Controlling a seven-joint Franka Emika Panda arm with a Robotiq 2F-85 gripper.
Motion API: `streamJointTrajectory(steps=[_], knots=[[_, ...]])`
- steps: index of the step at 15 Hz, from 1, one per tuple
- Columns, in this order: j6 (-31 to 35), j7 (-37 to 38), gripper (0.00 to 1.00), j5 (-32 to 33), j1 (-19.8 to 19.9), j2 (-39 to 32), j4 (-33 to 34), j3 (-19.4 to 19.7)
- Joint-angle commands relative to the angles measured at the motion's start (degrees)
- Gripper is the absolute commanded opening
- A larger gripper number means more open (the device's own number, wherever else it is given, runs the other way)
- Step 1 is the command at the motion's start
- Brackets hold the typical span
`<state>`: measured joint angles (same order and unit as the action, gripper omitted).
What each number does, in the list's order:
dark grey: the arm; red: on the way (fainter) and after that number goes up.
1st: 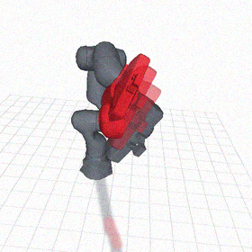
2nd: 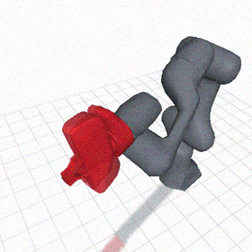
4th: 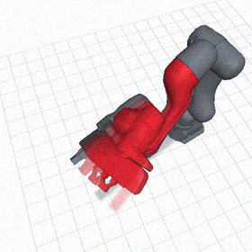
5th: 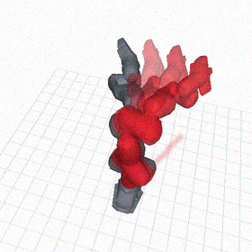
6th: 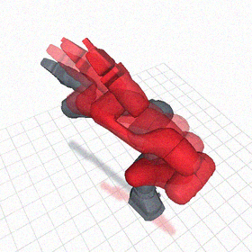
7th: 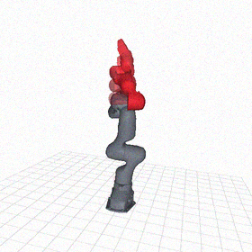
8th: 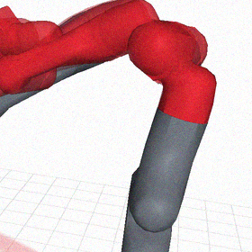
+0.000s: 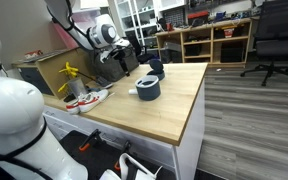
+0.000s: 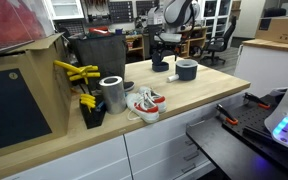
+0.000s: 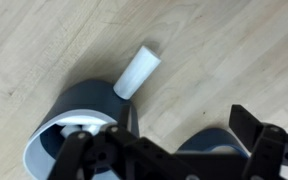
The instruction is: Put the two white objects in the white and grey container.
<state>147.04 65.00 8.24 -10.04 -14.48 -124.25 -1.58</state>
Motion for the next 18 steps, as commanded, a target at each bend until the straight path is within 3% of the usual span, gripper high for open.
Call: streamJointTrajectory(steps=[1,18], knots=[[0.76,0.08,1.0,-0.71,-0.04,-4.35,1.36,1.48],[6.85,2.34,1.0,-0.82,-4.86,-15.37,3.79,6.16]])
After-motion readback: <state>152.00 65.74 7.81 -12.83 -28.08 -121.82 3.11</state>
